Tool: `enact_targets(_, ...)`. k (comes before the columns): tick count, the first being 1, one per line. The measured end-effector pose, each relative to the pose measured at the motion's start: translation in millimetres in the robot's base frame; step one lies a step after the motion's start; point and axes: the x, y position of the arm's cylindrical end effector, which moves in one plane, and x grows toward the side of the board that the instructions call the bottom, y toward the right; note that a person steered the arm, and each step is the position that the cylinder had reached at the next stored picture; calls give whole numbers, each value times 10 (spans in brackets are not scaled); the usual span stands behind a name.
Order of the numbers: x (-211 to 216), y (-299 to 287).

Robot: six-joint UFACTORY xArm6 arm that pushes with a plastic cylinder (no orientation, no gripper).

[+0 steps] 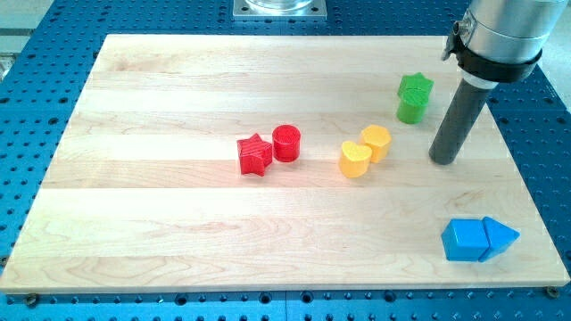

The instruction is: Keep the green blocks at the top right corner

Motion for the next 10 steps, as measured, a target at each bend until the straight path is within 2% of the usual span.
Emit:
enact_targets(5, 69, 24)
enact_targets(6, -440, 168)
enact_targets(8, -857, -2)
enact_targets(10, -1378, 71)
